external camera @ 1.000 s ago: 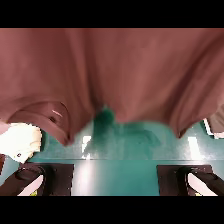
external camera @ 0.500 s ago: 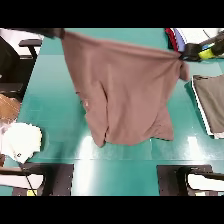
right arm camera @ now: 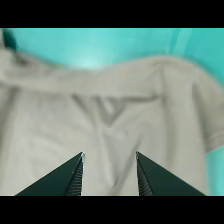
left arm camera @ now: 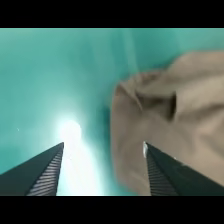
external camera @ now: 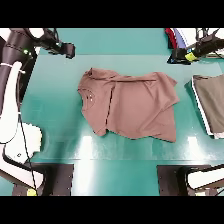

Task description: Fold the shirts.

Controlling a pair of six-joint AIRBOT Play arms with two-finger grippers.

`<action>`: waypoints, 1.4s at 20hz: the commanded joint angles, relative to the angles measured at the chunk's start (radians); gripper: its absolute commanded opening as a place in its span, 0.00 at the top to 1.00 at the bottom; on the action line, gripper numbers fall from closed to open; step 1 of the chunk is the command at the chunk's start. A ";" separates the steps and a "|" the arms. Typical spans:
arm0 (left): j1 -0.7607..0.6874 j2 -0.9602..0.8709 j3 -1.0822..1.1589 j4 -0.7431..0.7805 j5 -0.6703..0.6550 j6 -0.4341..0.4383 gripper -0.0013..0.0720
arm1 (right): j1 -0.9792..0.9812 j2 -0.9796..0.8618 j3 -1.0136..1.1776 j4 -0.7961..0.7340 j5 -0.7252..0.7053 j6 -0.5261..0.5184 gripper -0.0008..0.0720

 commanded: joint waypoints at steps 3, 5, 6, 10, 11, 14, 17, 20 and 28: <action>0.029 0.152 -0.192 -0.173 -0.158 0.002 0.18 | -0.077 0.164 -0.221 0.179 0.070 -0.049 0.47; 0.023 0.262 -0.396 -0.211 -0.114 0.000 0.18 | -0.083 0.265 -0.355 0.186 0.045 -0.049 0.47; 0.023 0.329 -0.524 -0.227 -0.076 -0.011 0.18 | -0.083 0.315 -0.416 0.187 0.031 -0.049 0.47; 0.023 0.586 -1.038 -0.478 0.065 -0.017 0.18 | -0.066 0.468 -0.586 0.188 -0.059 -0.048 0.47; 0.023 0.635 -1.144 -0.559 0.089 -0.016 0.18 | -0.061 0.496 -0.615 0.189 -0.086 -0.048 0.46; 0.023 0.737 -1.394 -0.745 0.140 0.014 0.18 | -0.051 0.559 -0.679 0.190 -0.134 -0.035 0.46; 0.023 0.770 -1.524 -0.912 0.185 0.095 0.18 | -0.051 0.568 -0.680 0.192 -0.123 -0.015 0.46; 0.023 0.770 -1.581 -0.974 0.214 0.139 0.18 | -0.051 0.567 -0.680 0.200 -0.124 -0.009 0.47; -0.257 0.764 -1.602 -1.007 0.517 0.101 0.18 | -0.051 0.567 -0.680 0.217 -0.133 0.026 0.47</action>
